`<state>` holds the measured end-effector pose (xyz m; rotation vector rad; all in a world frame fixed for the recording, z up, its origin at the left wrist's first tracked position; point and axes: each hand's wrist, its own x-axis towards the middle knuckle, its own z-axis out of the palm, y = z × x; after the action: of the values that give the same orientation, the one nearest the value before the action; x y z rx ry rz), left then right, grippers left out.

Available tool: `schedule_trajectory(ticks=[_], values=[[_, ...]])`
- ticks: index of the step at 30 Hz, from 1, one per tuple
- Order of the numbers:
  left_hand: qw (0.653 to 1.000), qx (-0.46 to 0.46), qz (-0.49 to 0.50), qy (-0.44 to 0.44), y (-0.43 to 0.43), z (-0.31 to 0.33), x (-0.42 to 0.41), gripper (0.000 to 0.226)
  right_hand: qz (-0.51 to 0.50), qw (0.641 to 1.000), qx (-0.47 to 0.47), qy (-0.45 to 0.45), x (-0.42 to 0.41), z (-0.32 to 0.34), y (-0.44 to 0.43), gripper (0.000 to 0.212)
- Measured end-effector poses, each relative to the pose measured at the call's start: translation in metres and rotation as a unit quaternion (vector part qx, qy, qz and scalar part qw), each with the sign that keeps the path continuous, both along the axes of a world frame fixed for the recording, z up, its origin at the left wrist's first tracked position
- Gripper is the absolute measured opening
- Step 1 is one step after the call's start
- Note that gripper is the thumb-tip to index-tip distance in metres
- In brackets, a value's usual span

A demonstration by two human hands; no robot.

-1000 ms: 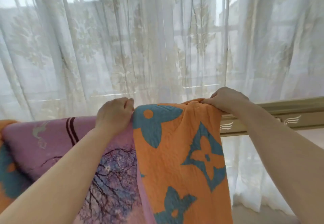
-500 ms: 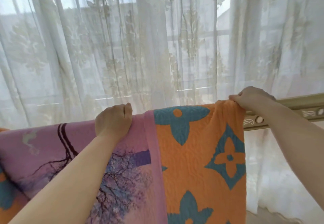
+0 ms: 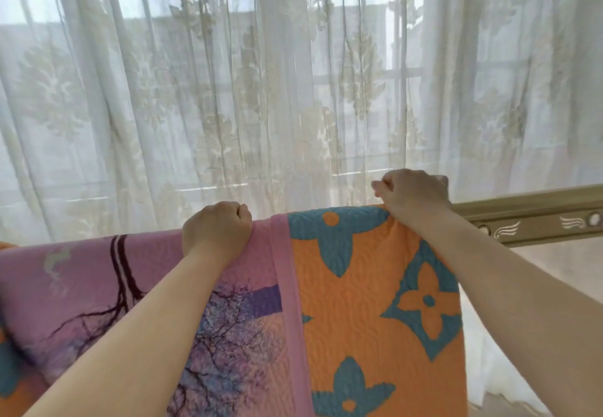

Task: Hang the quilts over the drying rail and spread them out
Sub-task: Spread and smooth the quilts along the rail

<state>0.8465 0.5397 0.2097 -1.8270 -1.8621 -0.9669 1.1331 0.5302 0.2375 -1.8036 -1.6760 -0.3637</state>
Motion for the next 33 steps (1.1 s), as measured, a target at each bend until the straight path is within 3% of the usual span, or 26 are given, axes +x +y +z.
schedule_trajectory(ticks=[5,9,17,21,27,33], values=[[1.0,-0.007,-0.01,-0.004,-0.004,0.0,0.001,0.045,0.158,0.986,0.045,-0.017,-0.07,-0.005,-0.024,0.03],[1.0,-0.009,-0.021,0.017,-0.011,-0.002,-0.001,0.043,0.203,0.975,0.075,-0.041,-0.11,-0.017,-0.034,0.025],[0.999,0.006,-0.034,0.042,-0.017,-0.005,-0.01,0.045,0.075,0.987,0.072,-0.119,-0.146,-0.034,-0.042,0.061],[0.998,0.01,-0.037,0.048,-0.017,-0.006,-0.014,0.045,0.065,0.987,0.078,-0.125,-0.15,-0.035,-0.045,0.048],[0.998,0.006,-0.042,0.042,-0.016,-0.006,-0.022,0.043,0.132,0.99,0.041,-0.016,-0.122,-0.017,-0.051,0.028],[0.998,0.0,-0.04,0.04,-0.015,-0.006,-0.018,0.041,0.035,0.999,0.041,-0.004,-0.067,-0.001,-0.044,0.033]])
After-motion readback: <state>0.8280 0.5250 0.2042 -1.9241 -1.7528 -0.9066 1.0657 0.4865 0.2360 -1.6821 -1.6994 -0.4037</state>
